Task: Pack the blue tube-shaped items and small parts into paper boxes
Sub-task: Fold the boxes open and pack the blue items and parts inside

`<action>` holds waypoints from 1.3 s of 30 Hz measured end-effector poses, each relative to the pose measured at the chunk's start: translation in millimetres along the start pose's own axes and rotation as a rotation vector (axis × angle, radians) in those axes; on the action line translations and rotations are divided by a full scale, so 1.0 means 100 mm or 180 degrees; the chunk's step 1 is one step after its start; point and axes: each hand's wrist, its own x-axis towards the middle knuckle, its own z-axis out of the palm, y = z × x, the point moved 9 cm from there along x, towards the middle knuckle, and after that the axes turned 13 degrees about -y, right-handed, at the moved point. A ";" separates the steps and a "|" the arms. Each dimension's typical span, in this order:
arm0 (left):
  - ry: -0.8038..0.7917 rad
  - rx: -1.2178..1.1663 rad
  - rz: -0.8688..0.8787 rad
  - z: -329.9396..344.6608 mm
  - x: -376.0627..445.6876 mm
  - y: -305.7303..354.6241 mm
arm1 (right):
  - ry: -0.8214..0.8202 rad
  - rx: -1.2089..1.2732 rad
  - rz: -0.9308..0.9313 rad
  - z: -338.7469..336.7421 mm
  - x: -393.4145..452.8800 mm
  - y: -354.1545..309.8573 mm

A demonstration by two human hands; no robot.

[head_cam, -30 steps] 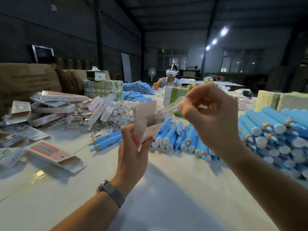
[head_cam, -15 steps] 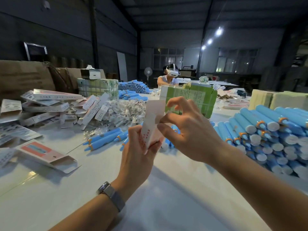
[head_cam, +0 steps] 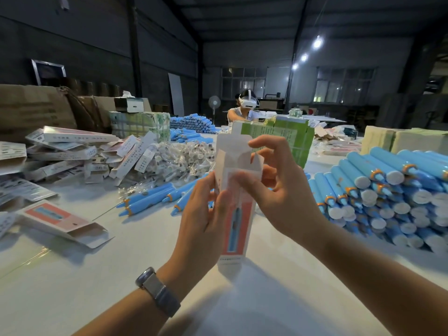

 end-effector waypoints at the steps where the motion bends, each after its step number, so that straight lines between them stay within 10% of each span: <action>1: -0.0035 0.0037 0.0027 -0.01 0.00 0.00 | 0.0000 -0.0034 -0.0003 0.01 -0.01 0.00; 39: -0.0170 0.0464 0.0275 -0.06 0.01 0.10 | -0.0207 0.0454 0.0216 0.05 -0.07 0.30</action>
